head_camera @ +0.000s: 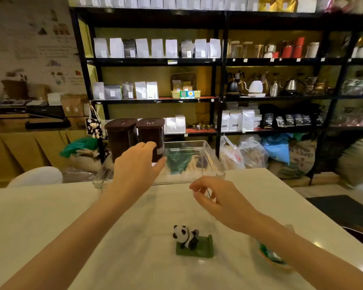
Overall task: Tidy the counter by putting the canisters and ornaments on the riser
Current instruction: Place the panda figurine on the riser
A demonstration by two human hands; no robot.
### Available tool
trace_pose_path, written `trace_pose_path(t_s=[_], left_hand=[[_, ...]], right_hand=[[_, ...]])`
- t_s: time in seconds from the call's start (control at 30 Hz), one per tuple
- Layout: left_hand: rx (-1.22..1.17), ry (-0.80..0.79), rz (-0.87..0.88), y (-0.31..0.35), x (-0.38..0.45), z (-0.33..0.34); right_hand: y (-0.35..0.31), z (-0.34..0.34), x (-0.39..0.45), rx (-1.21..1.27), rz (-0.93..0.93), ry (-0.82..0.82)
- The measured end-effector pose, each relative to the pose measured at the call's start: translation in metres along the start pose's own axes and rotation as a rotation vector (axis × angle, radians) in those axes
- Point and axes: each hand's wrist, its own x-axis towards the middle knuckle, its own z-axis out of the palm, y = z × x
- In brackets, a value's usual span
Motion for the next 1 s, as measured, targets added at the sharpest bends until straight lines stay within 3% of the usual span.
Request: trace_pose_path(t_s=[0.13, 0.37, 0.5, 0.63, 0.8, 1.0], left_hand=[[-0.100, 0.012, 0.217, 0.016, -0.053, -0.003], [0.113, -0.257, 0.382, 0.018, -0.133, 0.025], [0.095, -0.433, 0.274, 0.014, -0.149, 0.040], [-0.227, -0.569, 0.093, 0.007, -0.152, 0.057], [-0.604, -0.552, -0.171, 0.013, -0.145, 0.062], [-0.673, -0.550, -0.253, 0.014, -0.134, 0.068]], right_hand=[[0.017, 0.027, -0.039, -0.045, 0.089, -0.087], [0.029, 0.054, -0.078, -0.159, 0.195, -0.257], [0.032, 0.056, -0.086, -0.221, 0.199, -0.305], [0.033, 0.055, -0.091, -0.241, 0.162, -0.323], [0.035, 0.055, -0.088, -0.251, 0.145, -0.296], [0.037, 0.050, -0.079, -0.192, 0.161, -0.345]])
